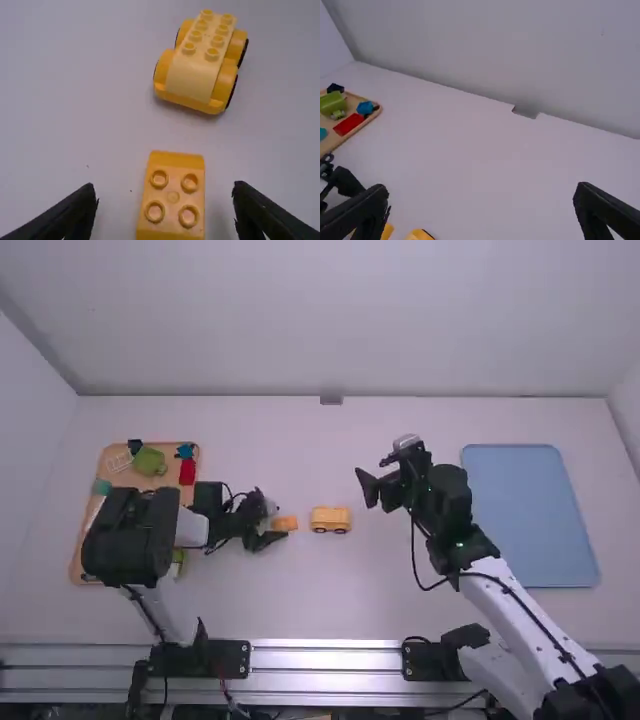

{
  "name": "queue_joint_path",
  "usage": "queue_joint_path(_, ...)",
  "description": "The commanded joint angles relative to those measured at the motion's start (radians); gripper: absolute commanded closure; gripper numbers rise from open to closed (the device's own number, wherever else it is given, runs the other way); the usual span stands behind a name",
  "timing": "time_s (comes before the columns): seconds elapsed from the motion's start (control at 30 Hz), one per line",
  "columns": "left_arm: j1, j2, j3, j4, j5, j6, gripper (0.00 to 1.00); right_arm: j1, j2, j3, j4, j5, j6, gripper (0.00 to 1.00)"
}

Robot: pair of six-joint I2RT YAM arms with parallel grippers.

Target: Assemble lego blocks to make yellow taxi

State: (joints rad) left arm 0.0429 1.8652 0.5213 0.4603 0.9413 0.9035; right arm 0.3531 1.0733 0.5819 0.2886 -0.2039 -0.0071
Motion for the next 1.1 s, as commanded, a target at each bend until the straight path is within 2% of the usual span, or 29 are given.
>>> queue_joint_path(0.0, -0.003, 0.007, -0.025, 0.001, 0.002, -0.055, 0.30, -0.001, -0.002, -0.005, 0.004, -0.005, 0.003, 0.01)
queue_joint_path(0.13, -0.003, 0.009, -0.032, -0.014, -0.010, -0.004, 0.34, -0.001, -0.002, -0.005, 0.004, -0.005, 0.003, 0.01)
queue_joint_path(0.17, -0.003, 0.015, -0.028, -0.013, -0.016, 0.014, 0.38, -0.001, -0.002, -0.005, 0.004, -0.006, 0.003, 0.01)
queue_joint_path(0.53, -0.005, 0.037, -0.025, -0.006, -0.018, 0.058, 0.55, -0.001, -0.002, -0.005, 0.023, -0.069, 0.003, 0.01)
queue_joint_path(0.57, -0.005, 0.039, -0.025, -0.006, -0.018, 0.059, 0.60, -0.001, -0.002, -0.005, 0.026, -0.069, 0.004, 0.01)
queue_joint_path(0.77, -0.003, 0.040, -0.019, 0.021, -0.015, 0.053, 0.73, 0.013, -0.002, -0.005, 0.022, -0.055, 0.003, 0.01)
queue_joint_path(0.93, -0.003, 0.022, -0.006, 0.093, -0.005, -0.065, 0.75, 0.005, -0.002, -0.006, -0.003, -0.003, 0.003, 0.01)
queue_joint_path(1.07, -0.003, -0.030, 0.016, 0.089, 0.067, -0.077, 0.76, -0.023, 0.000, -0.006, -0.077, -0.012, -0.041, 0.01)
